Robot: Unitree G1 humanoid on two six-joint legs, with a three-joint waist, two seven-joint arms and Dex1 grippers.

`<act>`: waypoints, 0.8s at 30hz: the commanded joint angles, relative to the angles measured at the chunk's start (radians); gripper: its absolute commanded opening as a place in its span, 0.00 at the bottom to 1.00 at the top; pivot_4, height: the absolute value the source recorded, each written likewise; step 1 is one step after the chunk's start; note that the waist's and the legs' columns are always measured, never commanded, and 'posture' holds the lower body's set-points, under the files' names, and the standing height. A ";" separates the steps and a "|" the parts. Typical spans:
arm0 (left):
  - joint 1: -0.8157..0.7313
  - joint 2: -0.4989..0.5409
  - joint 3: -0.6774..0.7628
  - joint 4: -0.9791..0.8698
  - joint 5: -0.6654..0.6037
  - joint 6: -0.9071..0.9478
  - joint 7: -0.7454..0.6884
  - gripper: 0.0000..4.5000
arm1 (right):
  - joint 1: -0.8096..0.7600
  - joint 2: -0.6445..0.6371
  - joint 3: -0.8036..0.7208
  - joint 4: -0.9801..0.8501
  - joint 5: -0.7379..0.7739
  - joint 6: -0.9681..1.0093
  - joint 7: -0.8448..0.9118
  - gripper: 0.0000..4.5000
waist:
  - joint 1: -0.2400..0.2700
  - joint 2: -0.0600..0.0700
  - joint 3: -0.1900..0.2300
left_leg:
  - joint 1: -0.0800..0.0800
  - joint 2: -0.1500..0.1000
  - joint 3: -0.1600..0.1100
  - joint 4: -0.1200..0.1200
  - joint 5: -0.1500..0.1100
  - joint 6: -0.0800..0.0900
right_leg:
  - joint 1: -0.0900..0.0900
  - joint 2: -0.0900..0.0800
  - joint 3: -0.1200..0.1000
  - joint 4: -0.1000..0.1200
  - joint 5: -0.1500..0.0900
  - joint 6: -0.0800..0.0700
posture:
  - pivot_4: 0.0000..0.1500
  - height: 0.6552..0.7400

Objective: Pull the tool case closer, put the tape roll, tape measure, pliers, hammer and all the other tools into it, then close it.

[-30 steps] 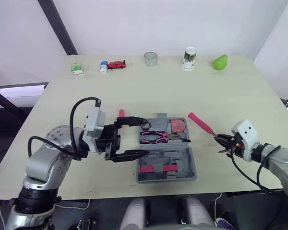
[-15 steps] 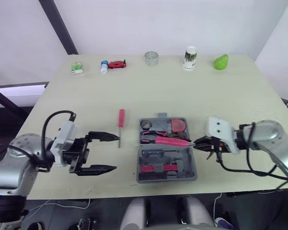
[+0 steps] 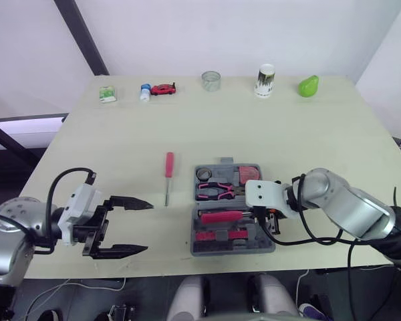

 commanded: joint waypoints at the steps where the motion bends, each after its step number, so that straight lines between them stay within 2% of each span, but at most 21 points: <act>1: 0.005 0.019 0.004 -0.017 0.001 -0.042 -0.058 1.00 | -0.035 0.020 0.021 -0.025 -0.031 0.025 -0.007 0.01 | -0.001 0.000 0.000 | 0.000 0.000 0.000 0.000 0.000 0.000 | 0.000 0.000 0.000 0.000 0.000 0.000 | 1.00 1.00; 8: -0.001 0.000 0.012 -0.016 -0.005 -0.042 -0.058 1.00 | -0.071 0.072 0.090 -0.013 -0.063 0.067 -0.015 0.01 | -0.002 0.000 0.000 | 0.000 0.000 0.000 0.000 0.000 0.000 | 0.000 0.001 0.000 0.000 0.000 0.000 | 1.00 1.00; 24: -0.023 -0.008 0.024 -0.030 -0.012 -0.016 -0.051 1.00 | -0.094 0.172 0.120 0.032 -0.072 0.077 -0.030 0.01 | -0.008 0.000 0.000 | 0.000 0.001 0.000 0.000 0.000 0.000 | 0.000 0.002 0.000 0.001 0.000 0.000 | 1.00 1.00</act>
